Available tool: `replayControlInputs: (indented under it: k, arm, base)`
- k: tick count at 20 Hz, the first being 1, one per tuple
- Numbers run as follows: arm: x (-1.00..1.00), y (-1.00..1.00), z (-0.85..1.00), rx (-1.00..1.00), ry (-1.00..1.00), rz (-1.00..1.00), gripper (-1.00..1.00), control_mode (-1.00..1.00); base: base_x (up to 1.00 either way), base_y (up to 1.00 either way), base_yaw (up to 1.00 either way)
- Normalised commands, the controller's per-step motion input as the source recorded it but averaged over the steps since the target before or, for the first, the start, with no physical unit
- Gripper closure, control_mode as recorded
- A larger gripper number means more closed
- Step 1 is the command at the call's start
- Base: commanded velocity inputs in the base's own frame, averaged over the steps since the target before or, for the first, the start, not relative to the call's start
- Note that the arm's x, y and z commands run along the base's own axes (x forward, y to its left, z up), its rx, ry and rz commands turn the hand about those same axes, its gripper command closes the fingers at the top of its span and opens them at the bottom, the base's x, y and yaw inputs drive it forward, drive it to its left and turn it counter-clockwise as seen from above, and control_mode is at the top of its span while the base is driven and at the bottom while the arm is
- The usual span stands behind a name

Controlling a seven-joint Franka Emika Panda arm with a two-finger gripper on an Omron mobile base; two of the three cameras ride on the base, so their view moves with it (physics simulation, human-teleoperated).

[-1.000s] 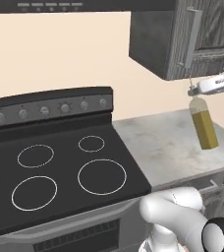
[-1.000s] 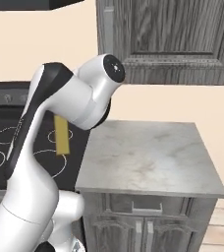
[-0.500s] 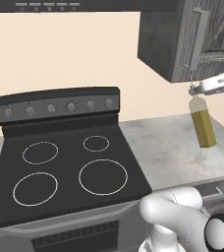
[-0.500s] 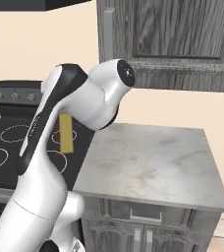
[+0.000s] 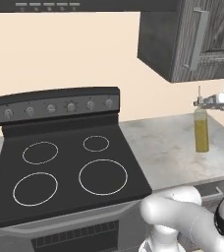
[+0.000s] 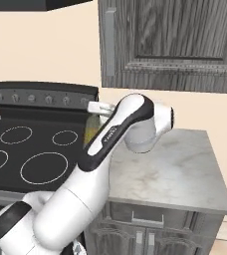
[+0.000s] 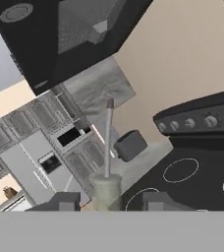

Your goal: Take 2 condiments from the cabinet and move them on the counter near the stove.Make sure the condiments are lined up with each other, next to each other.

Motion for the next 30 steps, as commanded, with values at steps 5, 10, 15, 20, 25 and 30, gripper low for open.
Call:
replayControlInputs:
  k: [5,10,15,20,25,30]
  arm:
    - [0.69,-0.11,-0.47,0.29,-0.13,0.15,1.00,-1.00]
    - [0.76,0.00,-0.31,0.14,-0.20,0.04,1.00,-1.00]
    - [0.56,0.00,-0.28,-0.03,-0.30,0.00,1.00,-1.00]
    - [0.34,-0.02,-0.41,-0.15,-0.39,-0.01,1.00,-1.00]
    - [0.35,0.00,-0.51,-0.07,-0.21,0.00,1.00,-1.00]
    - [0.32,0.00,-0.42,0.00,-0.08,0.00,1.00,-1.00]
  base:
    - [0.00,0.00,0.00]
    - [0.00,0.00,0.00]
    - [0.00,0.00,0.00]
    - [0.00,0.00,0.00]
    - [0.00,0.00,0.00]
    - [0.00,0.00,0.00]
